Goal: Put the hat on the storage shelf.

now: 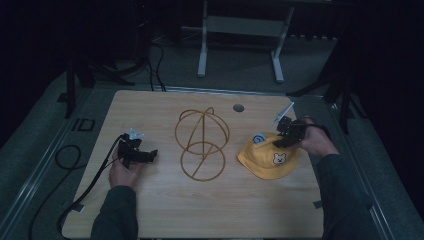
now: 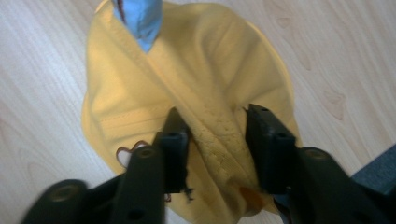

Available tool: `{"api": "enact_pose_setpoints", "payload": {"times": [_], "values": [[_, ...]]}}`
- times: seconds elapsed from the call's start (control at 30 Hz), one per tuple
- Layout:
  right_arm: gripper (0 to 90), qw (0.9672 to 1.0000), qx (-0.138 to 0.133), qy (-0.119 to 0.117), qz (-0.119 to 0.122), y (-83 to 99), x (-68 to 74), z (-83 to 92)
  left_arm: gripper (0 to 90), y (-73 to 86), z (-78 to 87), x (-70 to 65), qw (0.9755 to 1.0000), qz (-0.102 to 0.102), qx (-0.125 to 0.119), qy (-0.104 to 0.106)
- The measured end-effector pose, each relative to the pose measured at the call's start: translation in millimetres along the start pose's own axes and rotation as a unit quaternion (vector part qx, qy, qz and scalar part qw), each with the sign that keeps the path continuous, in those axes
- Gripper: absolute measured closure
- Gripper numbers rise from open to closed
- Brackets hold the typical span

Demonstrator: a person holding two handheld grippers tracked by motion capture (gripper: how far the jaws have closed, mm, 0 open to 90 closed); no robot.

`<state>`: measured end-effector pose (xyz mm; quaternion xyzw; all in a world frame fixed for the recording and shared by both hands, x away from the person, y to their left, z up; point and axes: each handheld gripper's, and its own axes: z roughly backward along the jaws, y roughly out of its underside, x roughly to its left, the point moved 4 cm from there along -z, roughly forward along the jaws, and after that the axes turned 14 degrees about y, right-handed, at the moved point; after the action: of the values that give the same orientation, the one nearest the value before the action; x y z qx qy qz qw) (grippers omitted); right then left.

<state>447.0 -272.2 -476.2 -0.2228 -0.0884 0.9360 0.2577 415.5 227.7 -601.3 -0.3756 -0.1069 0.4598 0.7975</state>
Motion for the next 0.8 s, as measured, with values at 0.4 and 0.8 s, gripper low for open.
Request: {"api": "enact_pose_setpoints", "payload": {"times": [0.4,0.8], "values": [[74.8,0.9997,-0.021,-0.013,0.008,-1.4,0.3,15.8,5.9,-0.1,-0.1,0.0,1.0,0.0,-0.001,0.0],[74.9,0.9991,-0.035,-0.011,0.02,-7.0,1.0,32.9,5.9,-0.1,-0.1,0.0,1.0,0.0,-0.001,0.0]]}}
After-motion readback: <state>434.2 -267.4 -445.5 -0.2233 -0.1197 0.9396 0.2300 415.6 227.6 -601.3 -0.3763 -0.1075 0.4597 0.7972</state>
